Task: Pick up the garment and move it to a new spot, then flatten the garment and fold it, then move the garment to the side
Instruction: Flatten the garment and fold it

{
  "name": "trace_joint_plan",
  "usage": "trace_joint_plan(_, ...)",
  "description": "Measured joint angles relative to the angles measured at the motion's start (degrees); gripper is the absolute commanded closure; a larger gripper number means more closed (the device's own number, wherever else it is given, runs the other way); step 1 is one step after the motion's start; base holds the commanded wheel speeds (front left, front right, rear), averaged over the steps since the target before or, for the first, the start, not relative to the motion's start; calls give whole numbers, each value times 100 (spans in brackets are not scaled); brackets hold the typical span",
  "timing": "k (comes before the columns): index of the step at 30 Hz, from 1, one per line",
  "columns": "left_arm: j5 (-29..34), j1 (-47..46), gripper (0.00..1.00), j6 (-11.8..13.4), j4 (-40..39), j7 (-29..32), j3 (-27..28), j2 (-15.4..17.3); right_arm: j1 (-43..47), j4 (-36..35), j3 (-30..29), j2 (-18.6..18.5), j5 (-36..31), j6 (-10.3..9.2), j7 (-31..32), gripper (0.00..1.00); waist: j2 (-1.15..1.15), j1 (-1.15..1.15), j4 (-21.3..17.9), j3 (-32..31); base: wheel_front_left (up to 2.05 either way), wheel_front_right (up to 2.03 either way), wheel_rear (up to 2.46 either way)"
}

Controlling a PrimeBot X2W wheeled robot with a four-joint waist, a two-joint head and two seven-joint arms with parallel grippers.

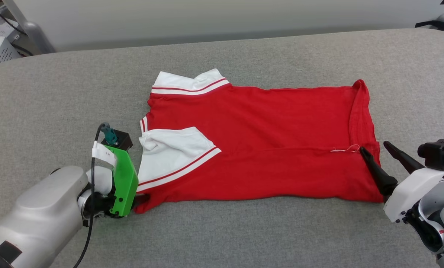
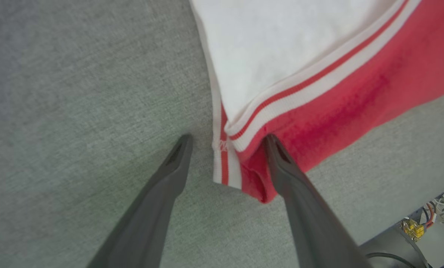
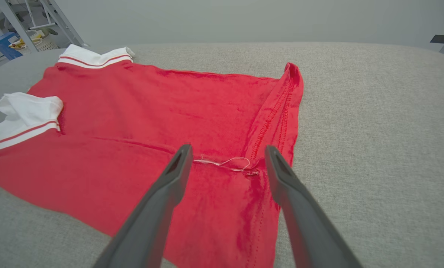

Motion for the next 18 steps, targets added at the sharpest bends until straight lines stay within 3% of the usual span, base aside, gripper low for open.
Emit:
trace_joint_plan(1, 23, 4, 19, 0, -5, 2, 1, 0, 0, 4, 0, 7, 0, 0, 2, 0, 0, 0, -6, 5, 0, 0, 0)
trace_joint_plan(2, 34, 9, 71, 0, -21, 2, 1, 1, -2, 2, 7, 5, 0, 0, 31, 0, 0, 0, -9, 3, 0, 0, 0)
trace_joint_plan(3, 36, 15, 100, 1, -31, -1, 1, 4, -8, -2, 13, -1, 0, 0, 53, 0, 0, 0, -12, 0, 0, 0, 0)
trace_joint_plan(11, 49, 97, 100, 0, -219, -460, -48, 93, -372, -300, 149, -552, -56, 0, 485, 0, 0, 0, -11, -149, 0, 0, 0)
trace_joint_plan(18, 193, 63, 100, 0, -684, -942, -49, 322, -644, -829, 802, -1418, 332, 0, 2101, 0, 0, 0, 52, -228, 0, 0, 0)
